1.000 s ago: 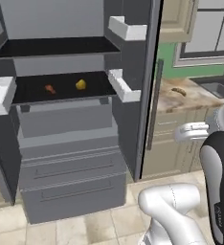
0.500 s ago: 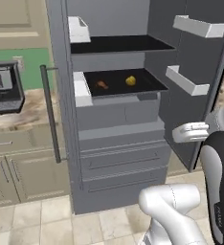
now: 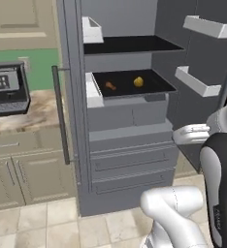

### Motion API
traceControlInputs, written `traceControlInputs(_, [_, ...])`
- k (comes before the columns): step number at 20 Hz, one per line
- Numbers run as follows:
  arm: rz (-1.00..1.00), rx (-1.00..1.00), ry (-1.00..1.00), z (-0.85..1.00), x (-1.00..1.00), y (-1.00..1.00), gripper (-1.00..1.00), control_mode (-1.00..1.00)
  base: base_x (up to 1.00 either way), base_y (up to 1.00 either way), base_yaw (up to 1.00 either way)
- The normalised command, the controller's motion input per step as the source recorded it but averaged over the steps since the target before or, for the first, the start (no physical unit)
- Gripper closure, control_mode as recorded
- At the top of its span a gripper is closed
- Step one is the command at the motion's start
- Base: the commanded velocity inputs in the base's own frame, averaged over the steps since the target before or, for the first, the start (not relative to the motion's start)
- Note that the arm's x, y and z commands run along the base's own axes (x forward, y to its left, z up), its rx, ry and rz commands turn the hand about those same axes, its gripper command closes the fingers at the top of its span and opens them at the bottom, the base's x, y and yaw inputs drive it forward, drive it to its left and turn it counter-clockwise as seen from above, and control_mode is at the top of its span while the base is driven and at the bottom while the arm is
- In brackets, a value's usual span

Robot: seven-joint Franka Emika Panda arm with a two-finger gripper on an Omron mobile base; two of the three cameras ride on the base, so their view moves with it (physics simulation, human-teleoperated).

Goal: Open the fridge, remove the banana, squash, and chicken drumstick, and place them on any counter.

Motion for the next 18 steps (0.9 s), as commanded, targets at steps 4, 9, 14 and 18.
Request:
traceControlInputs(4, [0.00,0.00,0.00,0.00,0.00,0.00,-1.00,1.00,0.50,-0.75,-0.06])
traceControlInputs(9, [0.00,0.00,0.00,0.00,0.00,0.00,-1.00,1.00,0.58,-0.06,-0.04])
traceControlInputs(14, [0.00,0.00,0.00,0.00,0.00,0.00,-1.00,1.00,0.76,0.09,0.00])
traceControlInputs(18, [0.00,0.00,0.00,0.00,0.00,0.00,-1.00,1.00,0.84,0.06,0.00])
